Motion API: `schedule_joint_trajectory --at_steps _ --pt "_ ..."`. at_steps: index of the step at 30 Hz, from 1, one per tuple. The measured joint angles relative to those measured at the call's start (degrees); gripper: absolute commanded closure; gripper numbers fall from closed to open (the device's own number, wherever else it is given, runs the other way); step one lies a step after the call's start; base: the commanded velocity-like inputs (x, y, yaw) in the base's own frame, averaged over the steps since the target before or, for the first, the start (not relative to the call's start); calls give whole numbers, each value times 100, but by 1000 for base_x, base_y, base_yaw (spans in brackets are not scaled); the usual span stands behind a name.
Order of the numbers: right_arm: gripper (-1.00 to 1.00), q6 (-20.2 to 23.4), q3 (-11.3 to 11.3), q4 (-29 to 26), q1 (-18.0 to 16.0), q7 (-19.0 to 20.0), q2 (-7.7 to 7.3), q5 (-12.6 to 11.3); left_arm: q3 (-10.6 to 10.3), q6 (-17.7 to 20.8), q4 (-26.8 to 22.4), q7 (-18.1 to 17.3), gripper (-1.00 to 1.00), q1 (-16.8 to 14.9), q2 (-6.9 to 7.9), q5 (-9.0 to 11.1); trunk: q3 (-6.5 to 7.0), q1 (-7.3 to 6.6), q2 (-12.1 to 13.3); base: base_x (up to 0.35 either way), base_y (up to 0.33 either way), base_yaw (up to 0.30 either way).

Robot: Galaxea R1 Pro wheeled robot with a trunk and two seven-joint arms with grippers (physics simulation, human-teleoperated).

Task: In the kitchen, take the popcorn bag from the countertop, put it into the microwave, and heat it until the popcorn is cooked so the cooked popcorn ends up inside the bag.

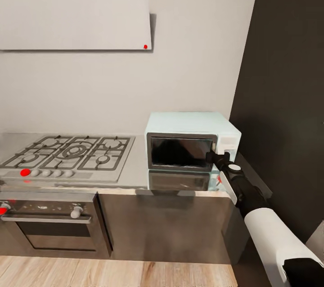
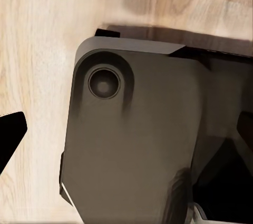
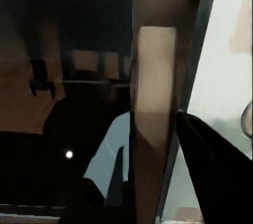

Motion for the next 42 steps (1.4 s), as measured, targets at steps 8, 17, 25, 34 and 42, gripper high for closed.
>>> schedule_joint_trajectory --at_steps 8,17,25,34,42 --pt "100 12 -109 4 -2 -90 -12 142 2 2 -7 -1 -100 4 0 2 -1 -1 0 -5 0 0" --pt "100 5 -93 1 -2 -70 -7 85 1 1 -4 -1 -100 2 0 1 0 0 0 -146 0 0" --pt "100 -1 -69 -1 0 -33 -1 -6 8 -8 0 0 -100 -1 0 7 0 1 1 -119 0 0" --pt "100 -2 9 -3 0 -37 -1 -1 9 -9 -1 0 -100 0 0 8 0 1 1 -90 0 0" --pt "100 0 -41 -1 1 -31 59 13 0 -17 -5 0 -100 0 0 0 0 -1 1 -42 0 0"
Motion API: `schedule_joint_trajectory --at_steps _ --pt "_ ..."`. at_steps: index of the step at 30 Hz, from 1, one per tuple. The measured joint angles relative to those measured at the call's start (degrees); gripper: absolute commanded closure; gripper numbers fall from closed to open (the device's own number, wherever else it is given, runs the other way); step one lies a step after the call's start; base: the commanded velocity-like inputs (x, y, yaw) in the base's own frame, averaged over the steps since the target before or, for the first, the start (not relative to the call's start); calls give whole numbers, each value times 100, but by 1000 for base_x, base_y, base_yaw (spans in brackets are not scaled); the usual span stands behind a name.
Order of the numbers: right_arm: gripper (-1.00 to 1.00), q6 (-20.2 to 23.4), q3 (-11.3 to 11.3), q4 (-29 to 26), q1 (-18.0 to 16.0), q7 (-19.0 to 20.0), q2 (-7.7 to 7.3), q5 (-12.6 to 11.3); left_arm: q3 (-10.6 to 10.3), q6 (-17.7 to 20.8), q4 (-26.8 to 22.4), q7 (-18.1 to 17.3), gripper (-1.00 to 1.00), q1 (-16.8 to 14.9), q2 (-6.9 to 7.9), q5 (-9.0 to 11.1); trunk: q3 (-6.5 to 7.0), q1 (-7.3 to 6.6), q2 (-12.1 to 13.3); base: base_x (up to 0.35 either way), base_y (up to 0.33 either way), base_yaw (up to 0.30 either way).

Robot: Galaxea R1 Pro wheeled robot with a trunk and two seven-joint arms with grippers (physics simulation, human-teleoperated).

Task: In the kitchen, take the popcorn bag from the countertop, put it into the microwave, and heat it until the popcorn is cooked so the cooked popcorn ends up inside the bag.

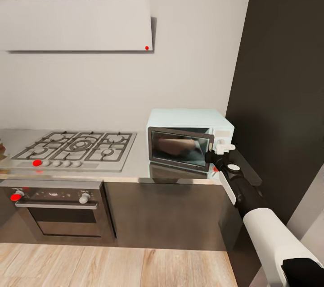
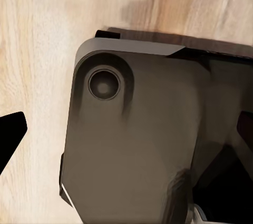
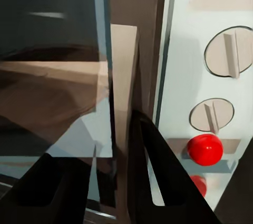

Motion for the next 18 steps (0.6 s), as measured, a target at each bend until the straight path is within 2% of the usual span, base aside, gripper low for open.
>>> schedule_joint_trajectory --at_steps 4,8,14,18 --pt "100 -1 -21 1 0 2 9 -3 2 0 -1 -1 -100 0 0 0 0 0 0 -19 13 0" --pt "100 -4 -43 3 1 -6 -13 13 8 0 2 1 -100 0 0 6 0 2 1 -169 110 0" --pt "100 -2 -47 4 1 1 -22 11 7 -4 1 -4 -100 0 0 0 0 0 0 -20 12 0" --pt "100 0 -53 4 2 3 37 24 8 -8 1 -1 -100 0 0 6 0 3 1 -204 0 0"
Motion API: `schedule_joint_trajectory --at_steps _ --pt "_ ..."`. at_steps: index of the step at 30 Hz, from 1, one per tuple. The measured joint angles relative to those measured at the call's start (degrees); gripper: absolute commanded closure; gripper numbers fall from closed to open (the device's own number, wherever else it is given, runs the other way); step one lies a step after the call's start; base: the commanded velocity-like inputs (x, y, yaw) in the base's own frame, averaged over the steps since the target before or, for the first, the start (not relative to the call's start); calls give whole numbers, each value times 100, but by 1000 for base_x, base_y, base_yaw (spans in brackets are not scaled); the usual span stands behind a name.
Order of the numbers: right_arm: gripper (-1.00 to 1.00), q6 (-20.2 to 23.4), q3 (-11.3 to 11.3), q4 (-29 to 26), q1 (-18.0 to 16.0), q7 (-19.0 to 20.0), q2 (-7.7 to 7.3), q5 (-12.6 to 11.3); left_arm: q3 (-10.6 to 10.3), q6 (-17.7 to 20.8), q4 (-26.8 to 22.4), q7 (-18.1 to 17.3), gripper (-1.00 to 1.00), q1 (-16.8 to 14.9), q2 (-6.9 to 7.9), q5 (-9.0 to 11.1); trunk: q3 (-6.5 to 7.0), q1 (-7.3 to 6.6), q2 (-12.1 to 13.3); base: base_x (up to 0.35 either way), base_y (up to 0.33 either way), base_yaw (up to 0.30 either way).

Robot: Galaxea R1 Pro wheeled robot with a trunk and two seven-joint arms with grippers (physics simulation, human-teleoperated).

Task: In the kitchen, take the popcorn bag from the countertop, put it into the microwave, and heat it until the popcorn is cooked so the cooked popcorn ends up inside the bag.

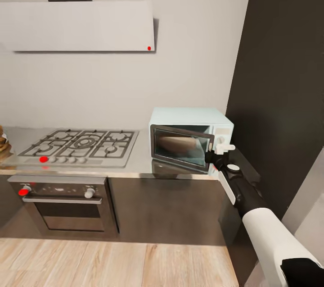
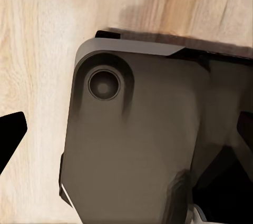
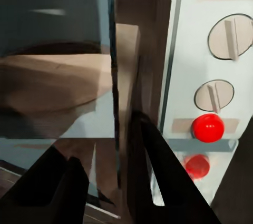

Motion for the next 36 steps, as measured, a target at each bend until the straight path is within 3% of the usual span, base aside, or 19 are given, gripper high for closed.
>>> schedule_joint_trajectory --at_steps 18,24,29,30,32,36 --pt "100 1 -16 1 2 67 73 19 -11 0 -5 -8 -100 0 0 -30 0 -2 1 -86 28 0" --pt "100 -10 -29 18 2 110 210 36 -11 -1 -5 -8 -100 0 0 -21 0 -1 2 -163 0 0" --pt "100 -6 -35 27 1 124 220 31 -9 0 -5 -8 -100 0 0 -19 0 -2 2 -12 0 0" --pt "-100 0 -33 27 1 128 217 28 -10 0 -4 -8 -100 0 0 -17 0 -2 2 -1 0 0" --pt "-100 5 5 -8 -5 -40 -100 34 -8 1 -9 -9 -100 3 0 -14 0 -4 -2 0 0 0" --pt "-100 5 3 -7 -4 -41 -103 30 -8 1 -6 -9 -100 2 0 -14 0 -4 -2 0 0 0"
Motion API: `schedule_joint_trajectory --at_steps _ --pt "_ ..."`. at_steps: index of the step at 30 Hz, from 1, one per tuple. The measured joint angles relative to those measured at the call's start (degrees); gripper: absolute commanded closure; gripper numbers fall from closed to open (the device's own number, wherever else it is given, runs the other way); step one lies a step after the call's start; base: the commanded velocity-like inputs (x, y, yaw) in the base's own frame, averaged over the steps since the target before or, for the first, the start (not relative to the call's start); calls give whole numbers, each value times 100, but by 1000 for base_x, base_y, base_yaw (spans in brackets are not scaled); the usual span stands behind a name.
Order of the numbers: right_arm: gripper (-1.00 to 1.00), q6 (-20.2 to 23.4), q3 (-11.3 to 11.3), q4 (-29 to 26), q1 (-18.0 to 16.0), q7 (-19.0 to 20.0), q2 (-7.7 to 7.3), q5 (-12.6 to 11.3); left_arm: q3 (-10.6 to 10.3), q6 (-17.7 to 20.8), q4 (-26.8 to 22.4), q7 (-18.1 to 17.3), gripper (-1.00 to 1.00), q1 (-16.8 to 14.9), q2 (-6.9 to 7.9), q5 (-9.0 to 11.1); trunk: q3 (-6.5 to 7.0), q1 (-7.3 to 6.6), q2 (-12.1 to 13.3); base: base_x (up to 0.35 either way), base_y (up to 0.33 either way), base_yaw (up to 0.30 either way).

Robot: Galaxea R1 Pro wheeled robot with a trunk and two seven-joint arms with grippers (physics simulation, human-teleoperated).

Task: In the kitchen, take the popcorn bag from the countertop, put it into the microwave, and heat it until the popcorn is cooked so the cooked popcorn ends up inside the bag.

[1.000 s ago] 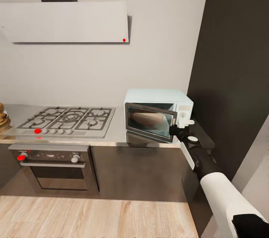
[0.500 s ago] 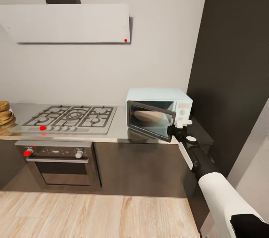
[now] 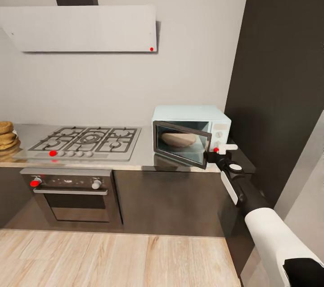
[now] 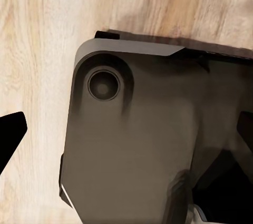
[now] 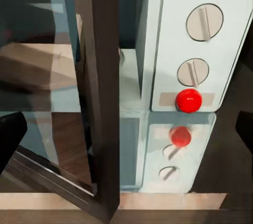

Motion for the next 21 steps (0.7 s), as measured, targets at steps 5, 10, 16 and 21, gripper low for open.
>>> schedule_joint_trajectory --at_steps 5,10,16,21 --pt "-100 0 0 0 0 0 0 0 0 0 -1 0 -100 0 0 6 0 3 0 -184 -29 0" --pt "-100 0 5 -1 0 7 -5 -2 0 0 -1 0 -100 0 0 2 0 0 0 -91 -12 0" --pt "-100 1 0 -18 -1 8 -23 -5 12 16 -1 3 -100 -7 9 8 0 0 0 31 -170 0" --pt "-100 -1 9 -43 7 8 -45 0 5 13 -3 9 -100 -8 3 5 0 0 -1 52 -151 0"
